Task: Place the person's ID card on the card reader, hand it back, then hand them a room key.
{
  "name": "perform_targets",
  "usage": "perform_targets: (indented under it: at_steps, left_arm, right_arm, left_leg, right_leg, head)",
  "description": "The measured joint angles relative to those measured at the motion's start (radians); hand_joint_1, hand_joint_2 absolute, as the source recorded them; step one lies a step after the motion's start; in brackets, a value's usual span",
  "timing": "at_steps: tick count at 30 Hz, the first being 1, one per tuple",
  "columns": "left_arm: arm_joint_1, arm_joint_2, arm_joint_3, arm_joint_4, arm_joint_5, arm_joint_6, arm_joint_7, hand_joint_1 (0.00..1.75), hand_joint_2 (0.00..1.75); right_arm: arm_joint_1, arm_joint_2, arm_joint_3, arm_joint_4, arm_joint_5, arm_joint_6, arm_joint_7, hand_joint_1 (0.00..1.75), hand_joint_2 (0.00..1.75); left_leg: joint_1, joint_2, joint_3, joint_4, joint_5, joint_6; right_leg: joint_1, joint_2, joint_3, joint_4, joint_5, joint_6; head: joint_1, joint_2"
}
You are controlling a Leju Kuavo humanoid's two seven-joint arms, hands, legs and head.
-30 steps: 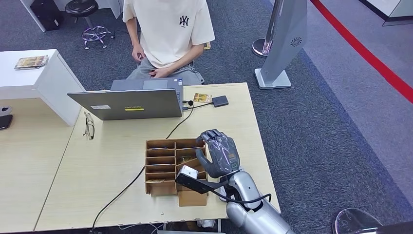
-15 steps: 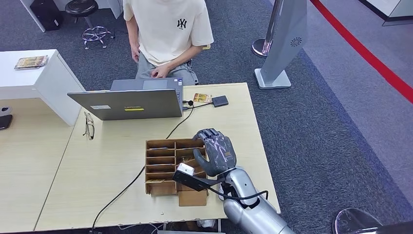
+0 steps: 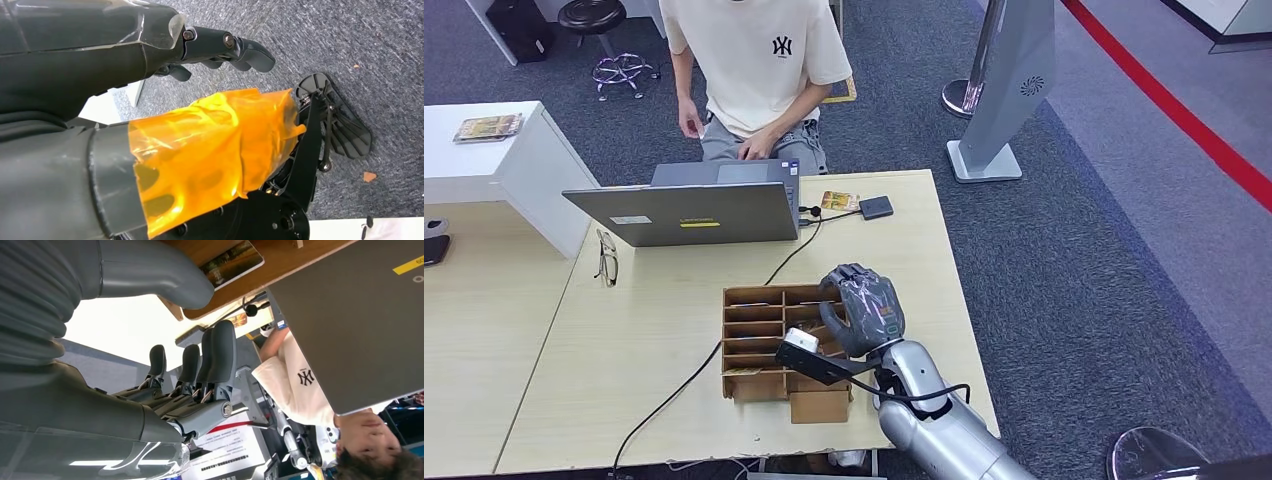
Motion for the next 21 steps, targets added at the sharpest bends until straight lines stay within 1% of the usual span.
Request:
perform_targets:
  at_steps: [2,13,16,17,19,21]
  left_arm:
    - [0.000,0.000,0.000,0.000,-0.001,0.000,0.000,0.00,0.00]
    - [0.000,0.000,0.000,-0.001,-0.003,-0.003,0.000,0.00,0.00]
    - [0.000,0.000,0.000,-0.001,-0.003,-0.004,0.000,0.00,0.00]
    - [0.000,0.000,0.000,-0.001,-0.003,-0.004,0.000,0.00,0.00]
    - [0.000,0.000,0.000,-0.001,-0.004,-0.006,0.000,0.00,0.00]
    - [0.000,0.000,0.000,-0.001,-0.004,-0.006,0.000,0.00,0.00]
  right_arm:
    - [-0.001,0.001,0.000,0.008,-0.001,0.001,0.000,1.10,1.75]
    - [-0.004,0.011,-0.003,0.048,-0.012,0.002,0.007,0.99,1.75]
    - [-0.005,0.013,-0.004,0.052,-0.012,0.002,0.007,0.99,1.75]
    - [-0.006,0.015,-0.004,0.057,-0.012,0.002,0.007,1.03,1.75]
    - [-0.007,0.018,-0.004,0.066,-0.012,0.002,0.007,1.24,1.75]
    - [-0.008,0.018,-0.004,0.070,-0.012,0.002,0.007,1.50,1.75]
  left_leg:
    - [0.000,0.000,0.000,0.000,0.000,0.000]
    - [0.000,0.000,0.000,0.000,0.000,0.000]
    - [0.000,0.000,0.000,0.000,0.000,0.000]
    - [0.000,0.000,0.000,0.000,0.000,0.000]
    - [0.000,0.000,0.000,0.000,0.000,0.000]
    - [0.000,0.000,0.000,0.000,0.000,0.000]
  right_leg:
    - [0.000,0.000,0.000,0.000,0.000,0.000]
    - [0.000,0.000,0.000,0.000,0.000,0.000]
    - [0.000,0.000,0.000,0.000,0.000,0.000]
    - [0.000,0.000,0.000,0.000,0.000,0.000]
    - [0.000,0.000,0.000,0.000,0.000,0.000]
    - [0.000,0.000,0.000,0.000,0.000,0.000]
  head:
    - [0.000,0.000]
    - [0.000,0.000]
    - [0.000,0.000]
    - [0.000,0.000]
    - [0.000,0.000]
    - [0.000,0.000]
